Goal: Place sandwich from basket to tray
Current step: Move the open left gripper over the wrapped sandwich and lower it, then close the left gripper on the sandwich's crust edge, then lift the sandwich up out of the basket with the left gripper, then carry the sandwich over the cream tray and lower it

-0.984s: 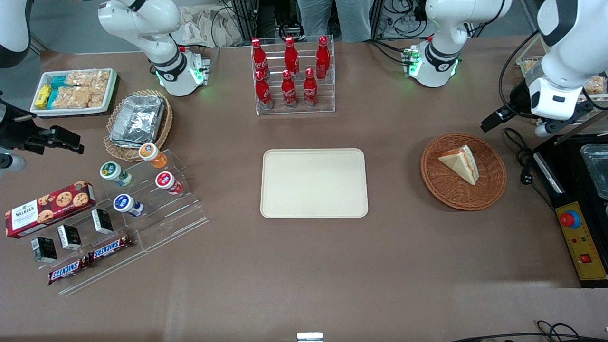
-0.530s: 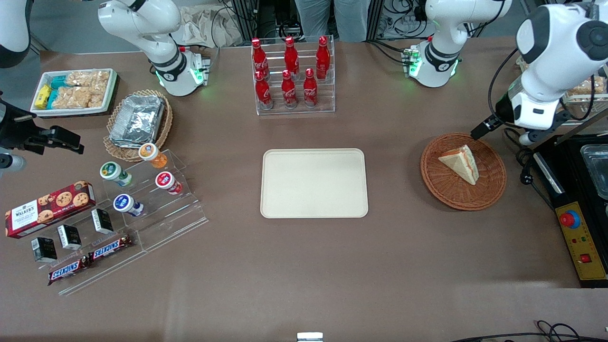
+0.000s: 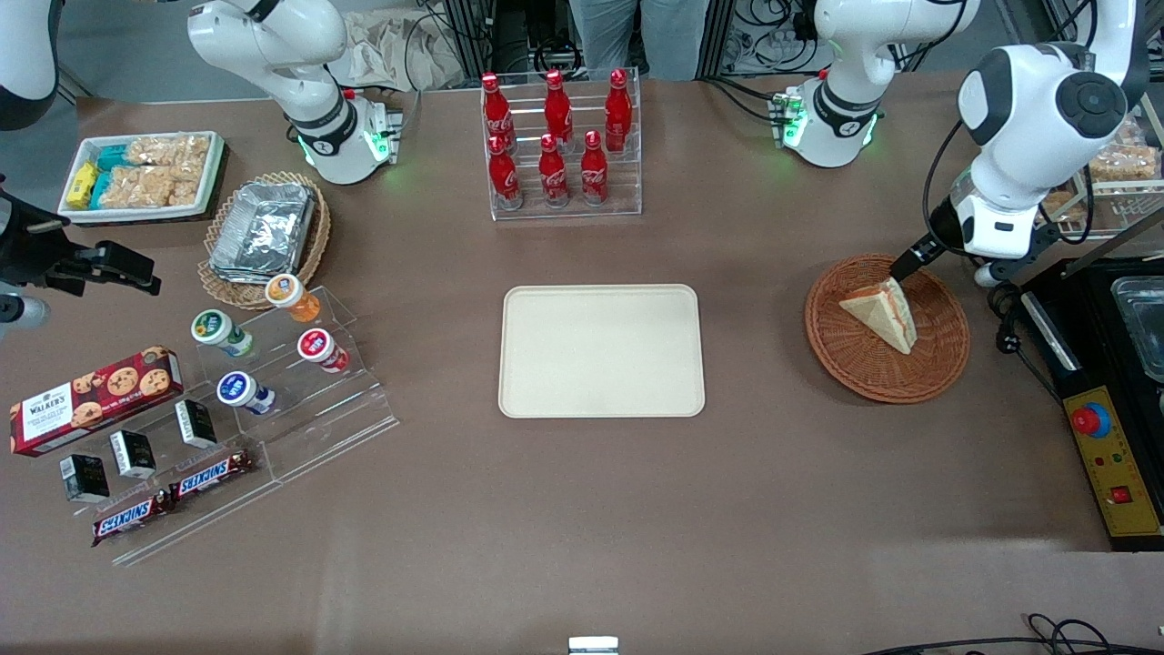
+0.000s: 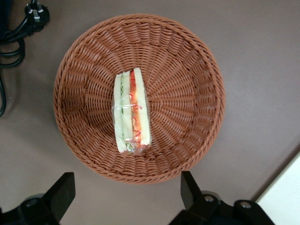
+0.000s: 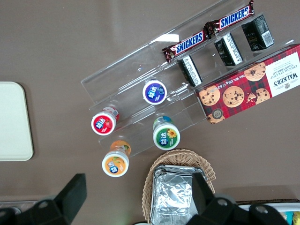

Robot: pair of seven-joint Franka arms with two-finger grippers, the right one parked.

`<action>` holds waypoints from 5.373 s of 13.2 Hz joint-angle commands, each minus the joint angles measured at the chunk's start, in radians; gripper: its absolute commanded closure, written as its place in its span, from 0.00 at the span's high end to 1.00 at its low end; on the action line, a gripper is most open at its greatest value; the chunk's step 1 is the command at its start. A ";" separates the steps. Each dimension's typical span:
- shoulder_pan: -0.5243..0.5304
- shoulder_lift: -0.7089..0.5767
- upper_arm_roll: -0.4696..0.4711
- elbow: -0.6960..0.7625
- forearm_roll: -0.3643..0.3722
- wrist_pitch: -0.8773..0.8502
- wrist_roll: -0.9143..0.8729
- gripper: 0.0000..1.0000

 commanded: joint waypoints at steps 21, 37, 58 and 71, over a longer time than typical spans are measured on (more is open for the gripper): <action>0.003 0.278 -0.011 -0.114 0.015 0.416 -0.136 1.00; 0.004 0.280 -0.011 -0.100 0.016 0.435 -0.121 0.00; 0.000 0.232 -0.413 0.389 -0.047 -0.180 -0.011 0.00; -0.002 0.473 -0.645 0.389 0.077 0.119 -0.044 0.00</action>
